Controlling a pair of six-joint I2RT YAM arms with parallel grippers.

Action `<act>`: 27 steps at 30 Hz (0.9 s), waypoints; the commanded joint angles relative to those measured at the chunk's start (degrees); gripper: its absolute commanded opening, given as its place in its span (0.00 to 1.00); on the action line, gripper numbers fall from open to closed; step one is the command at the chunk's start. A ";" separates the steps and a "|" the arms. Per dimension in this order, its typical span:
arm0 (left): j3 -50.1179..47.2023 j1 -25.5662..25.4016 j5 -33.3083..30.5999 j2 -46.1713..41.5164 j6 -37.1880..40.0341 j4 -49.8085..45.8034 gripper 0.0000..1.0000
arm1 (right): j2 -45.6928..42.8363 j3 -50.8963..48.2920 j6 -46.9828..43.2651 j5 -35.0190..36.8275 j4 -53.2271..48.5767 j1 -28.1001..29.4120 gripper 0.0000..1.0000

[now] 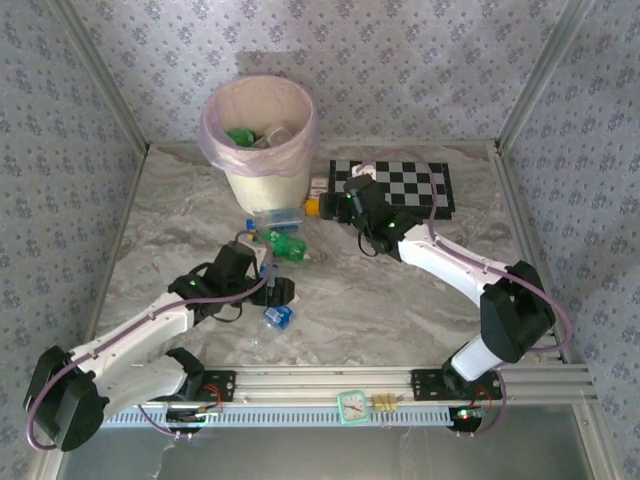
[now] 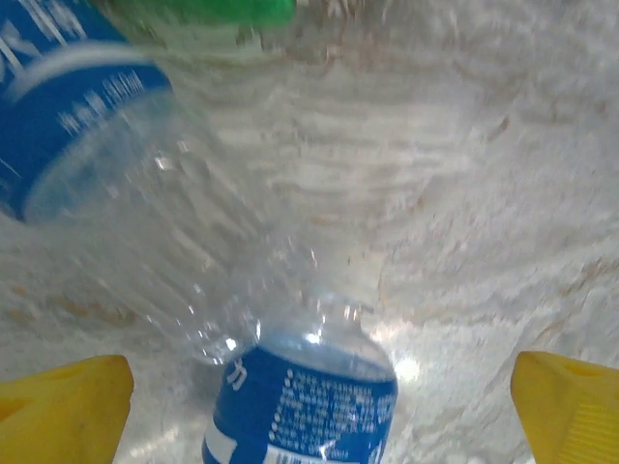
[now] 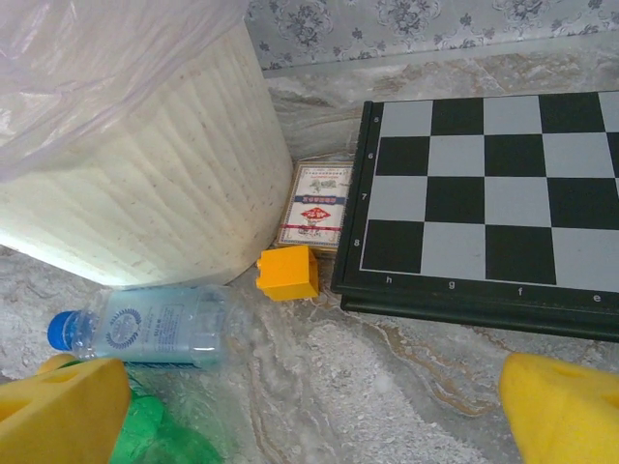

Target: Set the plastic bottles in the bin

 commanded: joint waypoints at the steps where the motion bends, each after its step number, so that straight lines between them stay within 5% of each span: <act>1: -0.85 -3.14 -1.18 1.55 0.56 -2.07 1.00 | -0.66 -0.38 1.39 -0.89 0.81 -0.29 1.00; 13: -2.30 -8.53 -4.10 11.24 1.20 0.57 0.96 | -1.02 -1.42 2.13 -0.79 0.46 -0.86 1.00; 27: -1.48 -9.86 -2.86 13.21 2.05 0.91 0.60 | -0.05 -1.46 2.84 -2.14 0.79 -1.57 1.00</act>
